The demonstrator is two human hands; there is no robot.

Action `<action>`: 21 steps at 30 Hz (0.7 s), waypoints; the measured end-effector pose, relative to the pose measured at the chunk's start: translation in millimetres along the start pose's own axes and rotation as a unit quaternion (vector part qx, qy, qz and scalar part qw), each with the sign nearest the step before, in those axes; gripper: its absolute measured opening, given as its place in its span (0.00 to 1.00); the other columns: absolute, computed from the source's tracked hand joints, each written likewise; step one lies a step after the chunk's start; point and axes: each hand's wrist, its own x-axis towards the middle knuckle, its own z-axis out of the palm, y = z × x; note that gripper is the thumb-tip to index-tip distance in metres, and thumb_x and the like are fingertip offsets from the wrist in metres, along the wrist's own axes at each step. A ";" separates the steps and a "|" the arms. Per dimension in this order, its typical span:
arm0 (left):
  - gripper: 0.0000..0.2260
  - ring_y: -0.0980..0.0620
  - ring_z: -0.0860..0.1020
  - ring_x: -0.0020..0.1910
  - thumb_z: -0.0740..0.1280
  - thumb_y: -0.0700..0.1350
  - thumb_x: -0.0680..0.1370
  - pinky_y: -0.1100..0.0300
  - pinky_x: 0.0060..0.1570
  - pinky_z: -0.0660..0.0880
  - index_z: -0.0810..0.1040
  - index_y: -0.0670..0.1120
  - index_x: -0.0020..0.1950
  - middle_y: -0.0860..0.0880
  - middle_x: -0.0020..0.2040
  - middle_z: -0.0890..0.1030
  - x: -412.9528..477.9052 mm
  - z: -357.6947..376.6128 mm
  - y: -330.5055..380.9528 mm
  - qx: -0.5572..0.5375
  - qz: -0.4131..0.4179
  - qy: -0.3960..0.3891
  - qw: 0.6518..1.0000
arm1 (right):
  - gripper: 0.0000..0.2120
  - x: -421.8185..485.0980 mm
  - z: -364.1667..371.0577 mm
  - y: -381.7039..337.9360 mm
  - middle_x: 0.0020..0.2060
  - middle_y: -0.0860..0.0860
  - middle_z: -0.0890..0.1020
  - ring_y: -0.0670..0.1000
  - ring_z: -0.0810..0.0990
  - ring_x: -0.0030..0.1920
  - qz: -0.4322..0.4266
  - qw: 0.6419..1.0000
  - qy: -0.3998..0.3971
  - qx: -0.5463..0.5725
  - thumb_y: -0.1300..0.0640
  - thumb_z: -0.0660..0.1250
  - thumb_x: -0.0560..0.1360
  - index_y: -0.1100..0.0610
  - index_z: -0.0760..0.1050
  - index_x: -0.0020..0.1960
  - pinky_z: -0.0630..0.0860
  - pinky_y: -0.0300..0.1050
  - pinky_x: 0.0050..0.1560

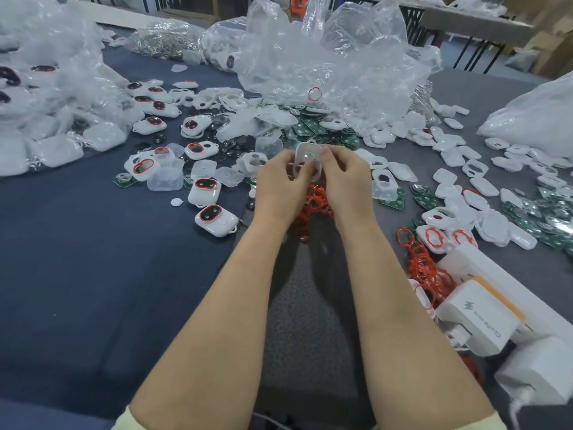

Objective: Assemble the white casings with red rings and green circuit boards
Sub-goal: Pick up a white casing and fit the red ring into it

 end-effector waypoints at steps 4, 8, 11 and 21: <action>0.09 0.41 0.81 0.43 0.66 0.45 0.79 0.48 0.45 0.77 0.78 0.40 0.45 0.40 0.42 0.82 4.7 -10.7 1.2 -0.022 -0.046 0.117 0.992 | 0.09 -4.7 11.4 -2.5 0.48 0.54 0.83 0.48 0.79 0.47 -0.041 0.996 0.000 -0.077 0.59 0.63 0.78 0.61 0.80 0.54 0.73 0.32 0.51; 0.08 0.54 0.81 0.30 0.63 0.37 0.79 0.61 0.30 0.76 0.72 0.42 0.40 0.44 0.37 0.80 22.0 -45.7 5.3 -0.314 -0.140 0.227 0.911 | 0.10 -5.9 43.6 -14.7 0.50 0.55 0.84 0.52 0.80 0.51 -0.097 0.980 -0.067 -0.161 0.62 0.63 0.77 0.61 0.80 0.55 0.72 0.40 0.54; 0.09 0.55 0.80 0.29 0.61 0.35 0.79 0.64 0.30 0.75 0.70 0.42 0.39 0.45 0.35 0.78 35.0 -75.9 4.9 -0.377 -0.146 0.274 0.873 | 0.13 1.8 85.7 -24.4 0.53 0.56 0.82 0.56 0.79 0.55 -0.130 0.945 -0.134 -0.267 0.62 0.59 0.78 0.59 0.79 0.57 0.74 0.48 0.57; 0.12 0.53 0.78 0.32 0.57 0.35 0.79 0.60 0.36 0.77 0.72 0.43 0.37 0.47 0.36 0.76 44.5 -110.5 -12.1 -0.356 -0.160 0.270 0.880 | 0.14 18.5 147.0 -19.7 0.55 0.54 0.78 0.57 0.72 0.61 -0.109 0.829 -0.145 -0.529 0.63 0.57 0.73 0.55 0.74 0.56 0.63 0.58 0.62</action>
